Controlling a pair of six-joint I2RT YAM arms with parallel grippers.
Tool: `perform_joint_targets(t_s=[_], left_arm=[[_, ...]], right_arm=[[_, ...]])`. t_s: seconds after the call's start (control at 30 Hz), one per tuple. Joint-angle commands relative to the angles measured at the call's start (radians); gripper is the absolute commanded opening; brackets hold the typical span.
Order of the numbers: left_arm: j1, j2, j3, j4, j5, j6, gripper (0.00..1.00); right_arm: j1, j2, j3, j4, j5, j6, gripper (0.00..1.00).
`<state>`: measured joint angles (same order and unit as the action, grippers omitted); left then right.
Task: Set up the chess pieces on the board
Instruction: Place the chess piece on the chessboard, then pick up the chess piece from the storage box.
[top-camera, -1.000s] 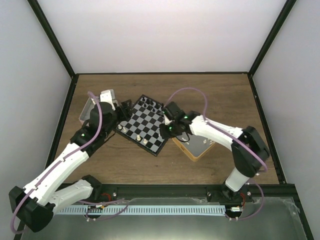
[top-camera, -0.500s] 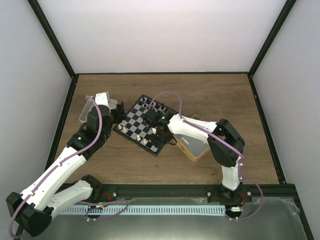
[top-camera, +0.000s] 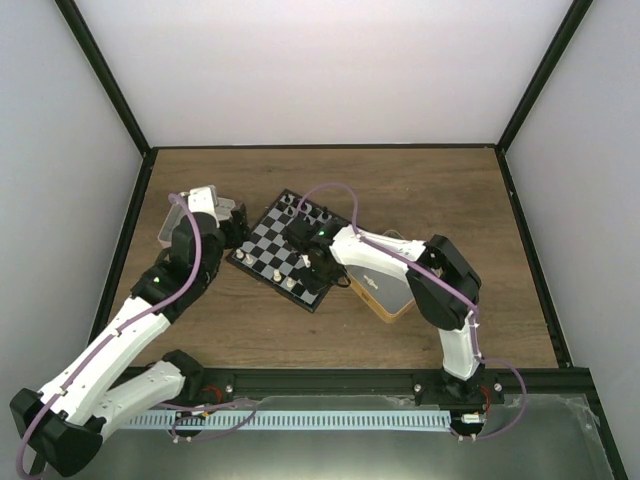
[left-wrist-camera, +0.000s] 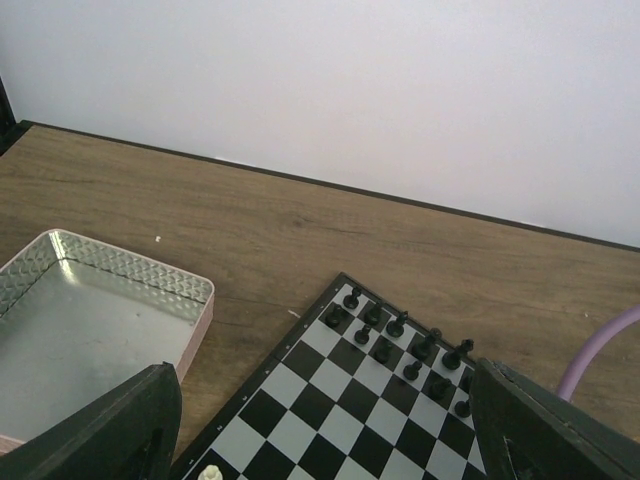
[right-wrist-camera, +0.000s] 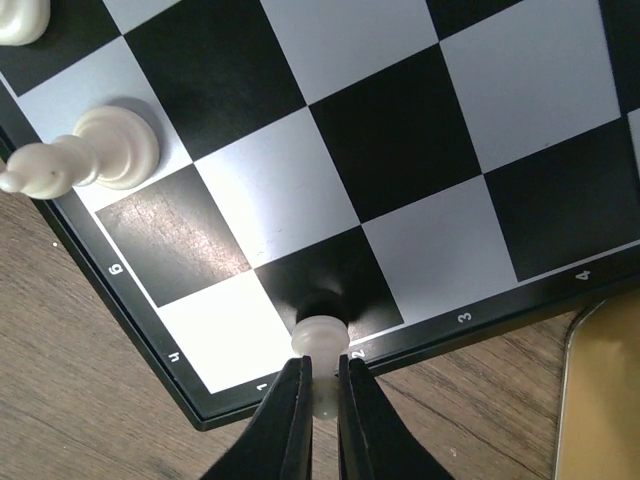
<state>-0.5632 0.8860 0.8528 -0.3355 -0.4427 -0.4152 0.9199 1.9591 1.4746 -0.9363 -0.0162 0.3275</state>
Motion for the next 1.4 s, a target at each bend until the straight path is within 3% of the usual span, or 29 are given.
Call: perform_joint_targets(t_s=[0.0, 0.1, 0.3, 0.67, 0.83, 1.13, 1.37], left_arm=[[0.005, -0.013, -0.012, 0.01, -0.006, 0.011, 0.81], [0.005, -0.01, -0.013, 0.009, -0.004, 0.01, 0.81], [0.005, -0.007, -0.014, 0.011, 0.0, 0.009, 0.81], [0.005, -0.018, -0.015, 0.018, 0.002, 0.009, 0.81], [0.005, -0.021, -0.017, 0.028, 0.013, 0.013, 0.81], [0.005, -0.02, -0.026, 0.072, 0.065, 0.03, 0.81], [0.006, 0.001, -0.025, 0.084, 0.078, 0.03, 0.81]], right_arm=[[0.007, 0.02, 0.039, 0.0, 0.017, -0.018, 0.05], [0.007, 0.021, 0.041, 0.001, 0.029, -0.015, 0.07], [0.006, 0.02, 0.052, 0.015, 0.042, 0.004, 0.22], [0.002, -0.039, 0.054, 0.073, 0.07, 0.081, 0.24], [-0.031, -0.172, -0.026, 0.17, 0.124, 0.163, 0.3], [-0.258, -0.499, -0.381, 0.327, 0.224, 0.347, 0.38], [-0.448, -0.574, -0.572, 0.357, 0.27, 0.393, 0.38]])
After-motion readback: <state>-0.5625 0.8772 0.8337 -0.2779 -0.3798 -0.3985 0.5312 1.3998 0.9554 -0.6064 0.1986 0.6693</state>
